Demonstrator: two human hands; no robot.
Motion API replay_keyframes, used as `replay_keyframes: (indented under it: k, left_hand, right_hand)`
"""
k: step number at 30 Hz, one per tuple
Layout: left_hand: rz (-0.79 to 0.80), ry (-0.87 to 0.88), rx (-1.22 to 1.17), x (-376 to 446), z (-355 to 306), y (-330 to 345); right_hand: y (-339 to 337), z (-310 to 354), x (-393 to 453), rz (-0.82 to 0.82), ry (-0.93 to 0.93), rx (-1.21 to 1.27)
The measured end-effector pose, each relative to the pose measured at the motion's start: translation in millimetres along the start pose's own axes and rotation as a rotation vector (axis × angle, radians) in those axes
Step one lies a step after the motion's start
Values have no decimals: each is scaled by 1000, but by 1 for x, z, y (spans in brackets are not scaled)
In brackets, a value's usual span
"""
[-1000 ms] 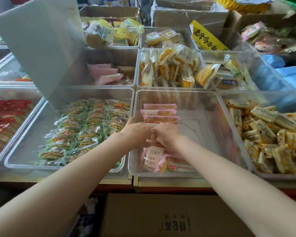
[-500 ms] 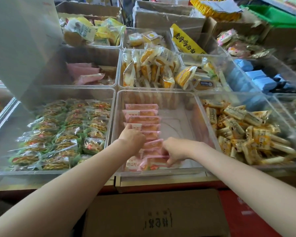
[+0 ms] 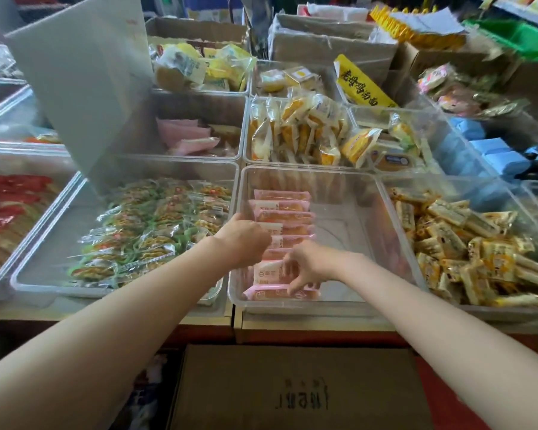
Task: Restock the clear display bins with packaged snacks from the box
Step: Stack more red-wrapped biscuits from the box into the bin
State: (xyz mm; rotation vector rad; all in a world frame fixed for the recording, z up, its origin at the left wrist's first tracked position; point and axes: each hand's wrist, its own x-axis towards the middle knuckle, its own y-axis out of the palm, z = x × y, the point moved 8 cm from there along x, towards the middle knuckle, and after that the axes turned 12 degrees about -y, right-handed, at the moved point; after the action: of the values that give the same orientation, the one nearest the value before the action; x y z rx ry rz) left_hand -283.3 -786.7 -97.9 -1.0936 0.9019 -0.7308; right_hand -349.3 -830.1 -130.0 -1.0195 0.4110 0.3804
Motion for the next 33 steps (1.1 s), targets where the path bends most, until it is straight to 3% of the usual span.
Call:
replay_keyframes:
  k: [5,8,10,16,26,30,33]
  left_hand:
    - [-165,-76,-324,-43,44,-25]
    - [-321,-207,-560,-78,87,-43]
    - [-304,-296,-566,-105,121,-41]
    - [-282,-524,-553,-220,251,1]
    - [-154,-862,-748,-464,482,155]
    - [-23,-1009,-745,-536,548,212]
    - [54,-1032,-724,-557,580,245]
  right_hand:
    - [-69,27,-21,-360,7,141]
    - [-93,82,-7,-476,-62,144]
    - [-99,134,12,-500,-158,124]
    - [-63,304,92,-321,-360,160]
    - [82,584,244,-61,-517,52]
    - [136,650,293,66,-504,-139]
    - [167,664,330,106,-472,-217]
